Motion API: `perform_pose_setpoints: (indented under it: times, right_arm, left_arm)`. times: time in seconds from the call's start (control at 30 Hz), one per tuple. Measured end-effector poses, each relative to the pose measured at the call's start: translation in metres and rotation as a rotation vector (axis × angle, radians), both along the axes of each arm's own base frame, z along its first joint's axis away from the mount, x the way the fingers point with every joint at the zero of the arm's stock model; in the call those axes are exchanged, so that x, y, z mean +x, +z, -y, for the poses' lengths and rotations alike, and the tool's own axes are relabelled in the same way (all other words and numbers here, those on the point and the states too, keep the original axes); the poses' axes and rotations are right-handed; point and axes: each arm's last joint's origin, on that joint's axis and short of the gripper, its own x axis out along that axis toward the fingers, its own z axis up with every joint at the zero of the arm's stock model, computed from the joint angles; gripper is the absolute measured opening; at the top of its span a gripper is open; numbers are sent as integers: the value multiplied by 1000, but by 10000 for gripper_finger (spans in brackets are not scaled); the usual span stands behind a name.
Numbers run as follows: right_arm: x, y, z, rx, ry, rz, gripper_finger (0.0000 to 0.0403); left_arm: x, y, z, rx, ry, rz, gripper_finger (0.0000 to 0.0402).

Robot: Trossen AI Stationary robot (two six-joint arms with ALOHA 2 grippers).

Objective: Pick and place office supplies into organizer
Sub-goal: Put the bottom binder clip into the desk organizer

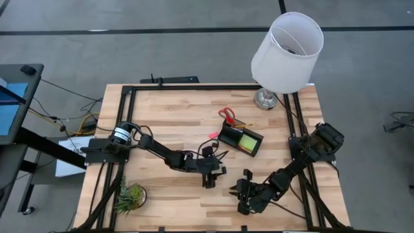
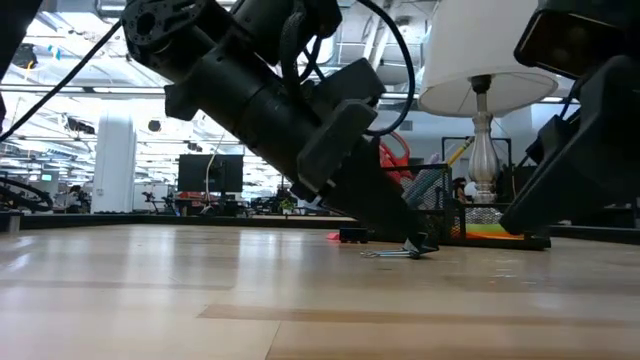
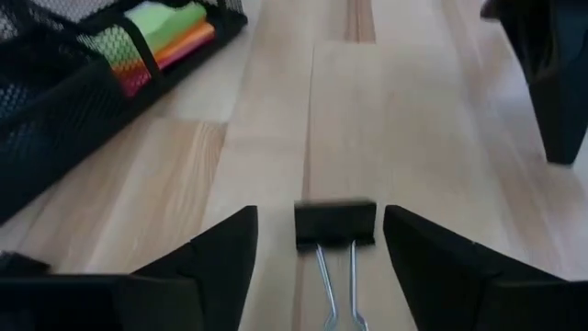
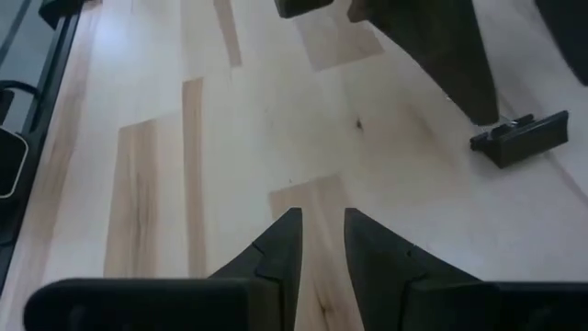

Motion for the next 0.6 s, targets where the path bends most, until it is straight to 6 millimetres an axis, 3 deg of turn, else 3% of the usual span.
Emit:
perform_pose_setpoints:
  times: [0.37, 0.6]
  right_arm:
    - [-2, -1, -1, 21, -14, -7, 77]
    - [-7, -31, -11, 35, -89, -16, 77]
  left_arm:
    - [3, 2, -4, -28, -14, 21, 243]
    - [3, 2, -5, -32, -6, 20, 243]
